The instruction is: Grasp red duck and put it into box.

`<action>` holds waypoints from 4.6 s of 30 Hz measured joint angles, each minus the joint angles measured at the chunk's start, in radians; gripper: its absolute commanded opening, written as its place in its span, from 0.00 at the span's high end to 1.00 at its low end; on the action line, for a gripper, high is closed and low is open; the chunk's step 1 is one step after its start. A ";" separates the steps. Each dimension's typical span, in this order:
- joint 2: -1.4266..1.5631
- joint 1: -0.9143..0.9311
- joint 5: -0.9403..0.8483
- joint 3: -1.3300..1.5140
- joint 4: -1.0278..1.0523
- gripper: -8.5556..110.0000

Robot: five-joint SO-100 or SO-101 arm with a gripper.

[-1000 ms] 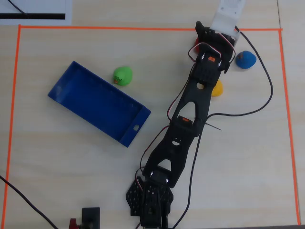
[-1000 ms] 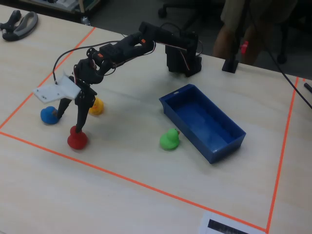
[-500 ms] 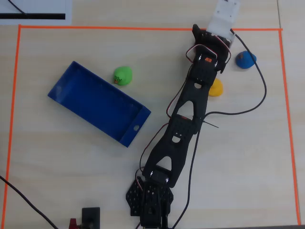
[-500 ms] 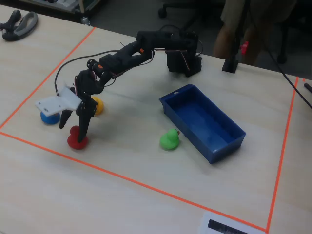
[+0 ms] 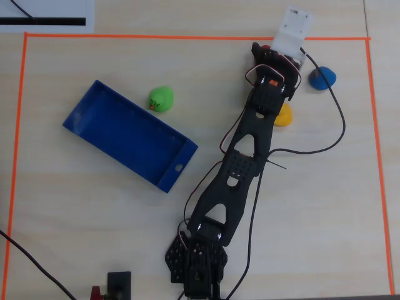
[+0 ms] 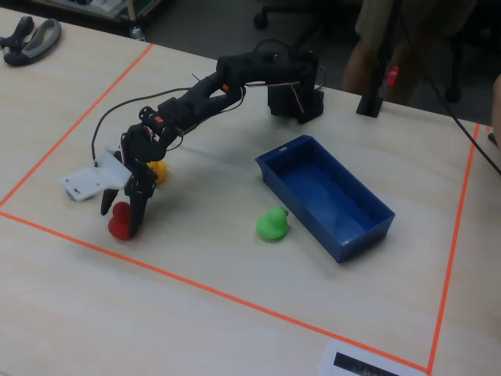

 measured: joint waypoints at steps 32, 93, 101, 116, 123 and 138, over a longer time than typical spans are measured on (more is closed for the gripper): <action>0.028 0.000 0.078 -0.080 0.270 0.93; 1.339 -0.900 0.712 1.434 0.376 0.78; 1.683 -0.716 0.617 1.563 0.506 0.93; 2.723 -0.472 0.376 2.583 0.526 0.93; 2.876 -0.417 0.318 2.737 0.574 0.92; 2.876 -0.425 0.318 2.737 0.574 0.91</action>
